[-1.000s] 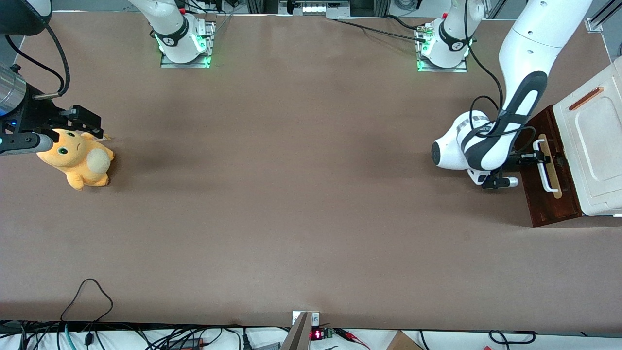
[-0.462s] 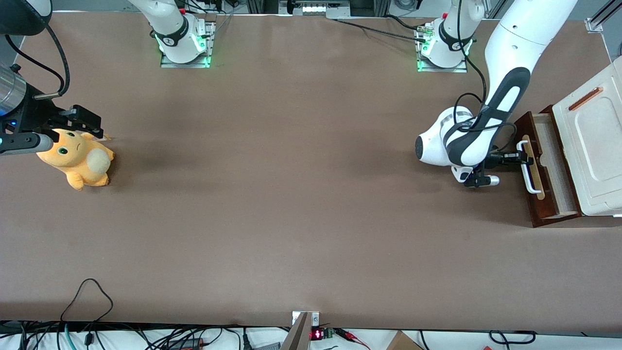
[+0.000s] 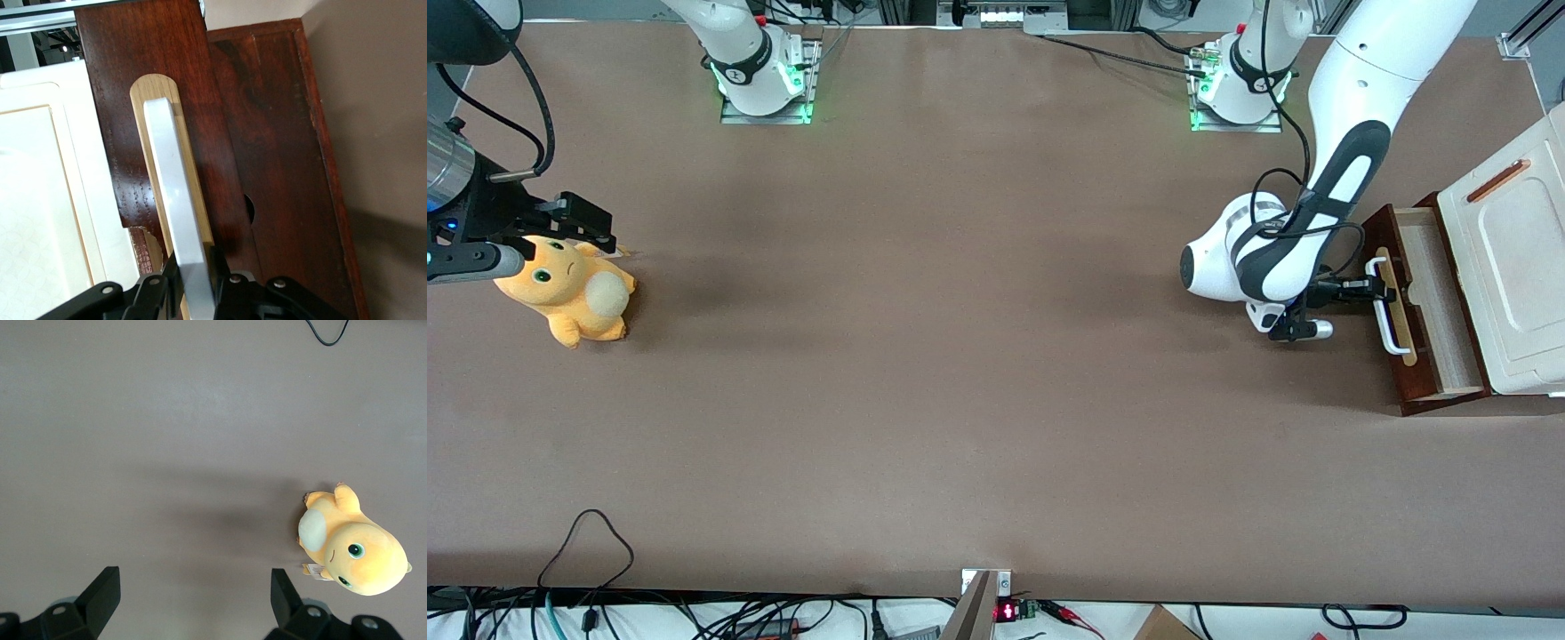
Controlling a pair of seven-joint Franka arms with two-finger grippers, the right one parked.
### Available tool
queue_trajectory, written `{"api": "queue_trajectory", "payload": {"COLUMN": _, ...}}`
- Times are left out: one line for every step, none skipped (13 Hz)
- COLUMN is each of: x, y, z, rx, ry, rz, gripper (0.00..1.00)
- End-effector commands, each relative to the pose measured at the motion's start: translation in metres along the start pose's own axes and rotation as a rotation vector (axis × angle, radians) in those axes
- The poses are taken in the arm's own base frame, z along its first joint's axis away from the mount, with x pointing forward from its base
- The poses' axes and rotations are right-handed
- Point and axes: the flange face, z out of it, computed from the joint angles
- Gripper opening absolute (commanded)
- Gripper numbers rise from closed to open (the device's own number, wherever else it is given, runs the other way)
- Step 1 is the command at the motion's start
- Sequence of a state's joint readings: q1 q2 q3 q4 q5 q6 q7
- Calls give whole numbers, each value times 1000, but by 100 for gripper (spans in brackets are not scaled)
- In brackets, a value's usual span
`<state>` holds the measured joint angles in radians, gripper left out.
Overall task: Open lower drawer with left arm only
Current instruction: 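Pull the handle with the left gripper, sliding the drawer out of the cabinet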
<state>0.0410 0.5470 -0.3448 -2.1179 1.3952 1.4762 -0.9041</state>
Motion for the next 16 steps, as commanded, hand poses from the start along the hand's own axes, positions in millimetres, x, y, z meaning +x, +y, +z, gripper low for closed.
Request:
{"api": "queue_trajectory", "payload": {"x": 19, "y": -13, "z": -51, "rx": -28, "ry": 126, "rz": 12, "gripper": 1}}
{"api": "queue_trajectory", "payload": {"x": 19, "y": -19, "z": -54, "rx": -31, "ry": 129, "rz": 1, "gripper": 1}}
{"api": "queue_trajectory", "payload": {"x": 18, "y": -20, "z": -59, "rx": -42, "ry": 129, "rz": -2, "gripper": 1}}
{"api": "queue_trajectory", "payload": {"x": 17, "y": -20, "z": -62, "rx": -48, "ry": 130, "rz": 0, "gripper": 1}}
{"api": "queue_trajectory", "payload": {"x": 17, "y": -20, "z": -63, "rx": -48, "ry": 131, "rz": 1, "gripper": 2}}
{"api": "queue_trajectory", "payload": {"x": 17, "y": -20, "z": -63, "rx": -48, "ry": 131, "rz": 1, "gripper": 2}}
{"api": "queue_trajectory", "payload": {"x": 17, "y": -19, "z": -64, "rx": -50, "ry": 134, "rz": 1, "gripper": 2}}
{"api": "queue_trajectory", "payload": {"x": 16, "y": -19, "z": -67, "rx": -53, "ry": 139, "rz": 1, "gripper": 3}}
{"api": "queue_trajectory", "payload": {"x": 15, "y": -17, "z": -69, "rx": -63, "ry": 136, "rz": 1, "gripper": 7}}
{"api": "queue_trajectory", "payload": {"x": 15, "y": -14, "z": -70, "rx": -81, "ry": 139, "rz": 8, "gripper": 10}}
{"api": "queue_trajectory", "payload": {"x": 16, "y": -14, "z": -71, "rx": -96, "ry": 147, "rz": 13, "gripper": 37}}
{"api": "queue_trajectory", "payload": {"x": 16, "y": -15, "z": -72, "rx": -101, "ry": 153, "rz": 36, "gripper": 97}}
{"api": "queue_trajectory", "payload": {"x": 17, "y": -21, "z": -73, "rx": -102, "ry": 153, "rz": 36, "gripper": 100}}
{"api": "queue_trajectory", "payload": {"x": 15, "y": -23, "z": -74, "rx": -121, "ry": 133, "rz": 31, "gripper": 100}}
{"api": "queue_trajectory", "payload": {"x": 14, "y": -30, "z": -75, "rx": -160, "ry": 97, "rz": 15, "gripper": 100}}
{"api": "queue_trajectory", "payload": {"x": 16, "y": -40, "z": -78, "rx": -187, "ry": 78, "rz": -10, "gripper": 100}}
